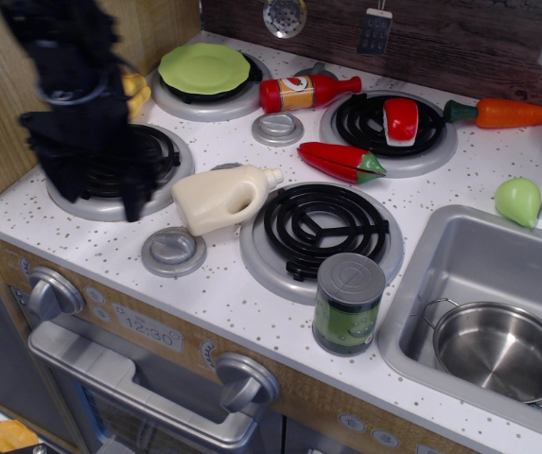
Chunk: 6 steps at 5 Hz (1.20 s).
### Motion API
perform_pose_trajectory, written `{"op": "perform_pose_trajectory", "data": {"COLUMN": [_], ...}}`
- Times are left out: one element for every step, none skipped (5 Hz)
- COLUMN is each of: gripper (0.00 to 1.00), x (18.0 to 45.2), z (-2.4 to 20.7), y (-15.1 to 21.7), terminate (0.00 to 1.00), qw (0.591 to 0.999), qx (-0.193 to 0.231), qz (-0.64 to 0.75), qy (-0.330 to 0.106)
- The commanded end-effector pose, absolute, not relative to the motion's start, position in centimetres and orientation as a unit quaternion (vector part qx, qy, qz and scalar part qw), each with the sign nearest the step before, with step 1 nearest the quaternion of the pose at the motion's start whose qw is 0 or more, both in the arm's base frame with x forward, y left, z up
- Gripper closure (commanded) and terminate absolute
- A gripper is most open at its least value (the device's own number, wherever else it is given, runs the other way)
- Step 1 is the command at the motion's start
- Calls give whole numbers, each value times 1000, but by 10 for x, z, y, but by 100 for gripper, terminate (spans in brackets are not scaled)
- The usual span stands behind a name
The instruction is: Put sushi on plate
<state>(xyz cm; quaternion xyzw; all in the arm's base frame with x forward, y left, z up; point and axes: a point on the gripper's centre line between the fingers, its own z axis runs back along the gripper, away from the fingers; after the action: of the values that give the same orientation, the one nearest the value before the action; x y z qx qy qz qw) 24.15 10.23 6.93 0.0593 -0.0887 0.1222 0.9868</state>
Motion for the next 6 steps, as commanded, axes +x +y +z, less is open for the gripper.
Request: {"op": "perform_pose_trajectory", "data": {"gripper": [0,0,0,0,0,0], "x": [276,306,332,352,367,388], "z": [114,120,115,116,110,97], "y": [64,29,10,-10,-31,-46], "terminate": [0,0,0,0,0,0], "qw": [973,969,969,967,962,962], "qx": [68,55,53,56,69,72], "qz": [171,182,164,159,166,148], "qy": [-142,-157,-178,-193,-208,-217]}}
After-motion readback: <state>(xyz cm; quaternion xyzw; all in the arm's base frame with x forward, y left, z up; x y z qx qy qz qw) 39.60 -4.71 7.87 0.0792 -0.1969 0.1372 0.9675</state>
